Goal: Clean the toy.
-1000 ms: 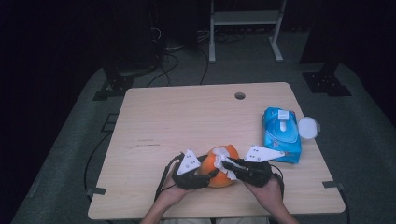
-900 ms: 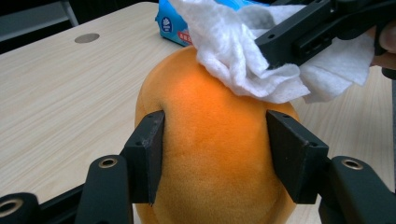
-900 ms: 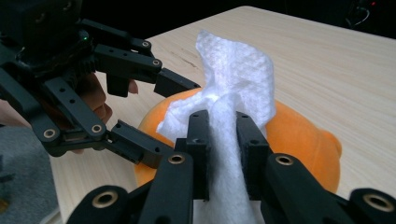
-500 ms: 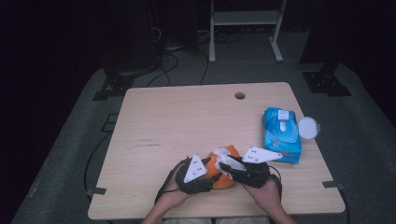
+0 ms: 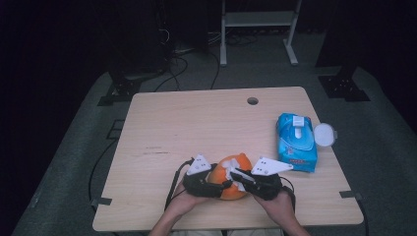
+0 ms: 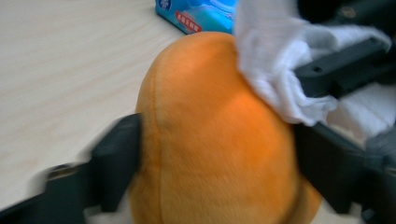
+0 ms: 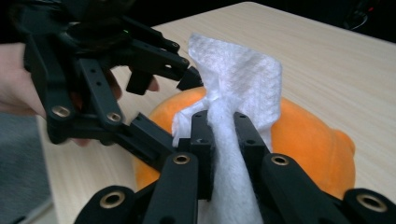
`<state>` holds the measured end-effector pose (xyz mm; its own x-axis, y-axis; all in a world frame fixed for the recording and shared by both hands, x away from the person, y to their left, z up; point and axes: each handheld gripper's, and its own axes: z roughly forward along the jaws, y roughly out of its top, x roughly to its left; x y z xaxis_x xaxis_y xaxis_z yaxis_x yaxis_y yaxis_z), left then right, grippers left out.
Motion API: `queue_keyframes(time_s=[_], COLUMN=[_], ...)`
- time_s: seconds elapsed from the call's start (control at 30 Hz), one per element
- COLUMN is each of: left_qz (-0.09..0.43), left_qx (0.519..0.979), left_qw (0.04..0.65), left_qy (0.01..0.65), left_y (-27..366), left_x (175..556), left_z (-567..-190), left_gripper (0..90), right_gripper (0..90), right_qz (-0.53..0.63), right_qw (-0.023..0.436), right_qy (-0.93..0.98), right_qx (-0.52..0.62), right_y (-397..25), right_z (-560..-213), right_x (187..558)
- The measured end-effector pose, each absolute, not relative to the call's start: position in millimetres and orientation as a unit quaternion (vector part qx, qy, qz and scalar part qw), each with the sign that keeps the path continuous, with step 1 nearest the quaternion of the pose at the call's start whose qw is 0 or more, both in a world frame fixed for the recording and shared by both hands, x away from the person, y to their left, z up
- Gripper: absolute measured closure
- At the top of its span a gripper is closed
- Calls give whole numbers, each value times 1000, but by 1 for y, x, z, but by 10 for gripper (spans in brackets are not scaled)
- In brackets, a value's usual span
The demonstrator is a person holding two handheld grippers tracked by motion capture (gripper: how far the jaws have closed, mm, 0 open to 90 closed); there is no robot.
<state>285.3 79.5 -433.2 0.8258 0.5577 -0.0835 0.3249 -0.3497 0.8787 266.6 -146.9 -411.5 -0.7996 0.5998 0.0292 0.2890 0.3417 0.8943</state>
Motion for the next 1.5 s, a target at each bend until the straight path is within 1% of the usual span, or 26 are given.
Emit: queue_keyframes(time_s=[0.07, 0.1, 0.13, 0.17, 0.23, 0.3, 0.33, 0.37, 0.4, 0.43, 0.53, 0.57, 0.6, 0.63, 0.67, 0.77, 0.8, 0.83, 0.9, 0.97, 1.0, 1.07, 1.13, 1.27, 1.3, 1.5], left_qz=[146, 189, 211, 211, 233, 217, 215, 212, 207, 197, 154, 120, 120, 125, 136, 161, 167, 168, 153, 143, 143, 144, 165, 188, 189, 187], left_qx=[815, 816, 815, 815, 814, 819, 822, 822, 822, 817, 804, 804, 804, 807, 812, 824, 826, 825, 814, 809, 809, 813, 818, 828, 826, 828], left_qw=[499, 495, 493, 493, 492, 493, 491, 492, 493, 499, 505, 503, 503, 500, 497, 490, 487, 488, 501, 505, 505, 501, 495, 486, 487, 489], left_qy=[256, 232, 219, 219, 204, 199, 194, 193, 197, 212, 274, 294, 294, 287, 275, 236, 229, 229, 250, 263, 263, 259, 242, 209, 210, 202], left_y=[78, 75, 75, 75, 74, 70, 69, 69, 70, 73, 83, 85, 85, 84, 82, 73, 71, 72, 79, 81, 81, 79, 72, 64, 64, 66], left_x=[281, 275, 273, 273, 271, 270, 269, 269, 270, 272, 283, 287, 287, 286, 283, 275, 273, 273, 278, 280, 280, 279, 274, 267, 266, 266], left_z=[-428, -424, -422, -422, -419, -422, -424, -425, -425, -423, -422, -427, -427, -429, -429, -429, -428, -428, -426, -425, -425, -426, -427, -428, -428, -428], left_gripper=[382, 398, 400, 398, 386, 340, 277, 277, 242, 198, 126, 129, 149, 149, 201, 265, 265, 255, 189, 167, 171, 234, 261, 272, 273, 283], right_gripper=[806, 807, 807, 807, 807, 806, 806, 806, 805, 806, 806, 806, 806, 806, 806, 806, 806, 806, 806, 806, 806, 806, 805, 805, 805, 806], right_qz=[510, 515, 513, 513, 506, 515, 520, 520, 521, 517, 512, 514, 514, 513, 514, 533, 523, 522, 523, 519, 519, 519, 521, 529, 524, 526], right_qw=[147, 148, 160, 160, 173, 160, 156, 156, 156, 158, 150, 145, 145, 144, 143, 120, 140, 141, 139, 148, 148, 149, 146, 135, 143, 153], right_qy=[797, 787, 783, 783, 776, 772, 780, 780, 783, 787, 786, 785, 785, 787, 788, 792, 802, 801, 794, 790, 790, 787, 788, 799, 802, 789], right_qx=[288, 305, 314, 314, 333, 336, 312, 312, 301, 298, 313, 314, 314, 312, 307, 272, 253, 257, 275, 292, 292, 297, 292, 252, 247, 278], right_y=[-154, -164, -169, -169, -178, -178, -170, -170, -166, -163, -168, -168, -168, -167, -164, -151, -144, -145, -151, -158, -158, -160, -155, -138, -136, -151], right_z=[-410, -409, -408, -408, -409, -411, -411, -411, -410, -410, -415, -415, -415, -414, -413, -408, -406, -406, -407, -407, -407, -409, -407, -405, -404, -402], right_x=[271, 275, 276, 276, 279, 280, 276, 276, 274, 273, 277, 277, 277, 277, 274, 266, 262, 263, 267, 271, 271, 271, 267, 256, 255, 263])
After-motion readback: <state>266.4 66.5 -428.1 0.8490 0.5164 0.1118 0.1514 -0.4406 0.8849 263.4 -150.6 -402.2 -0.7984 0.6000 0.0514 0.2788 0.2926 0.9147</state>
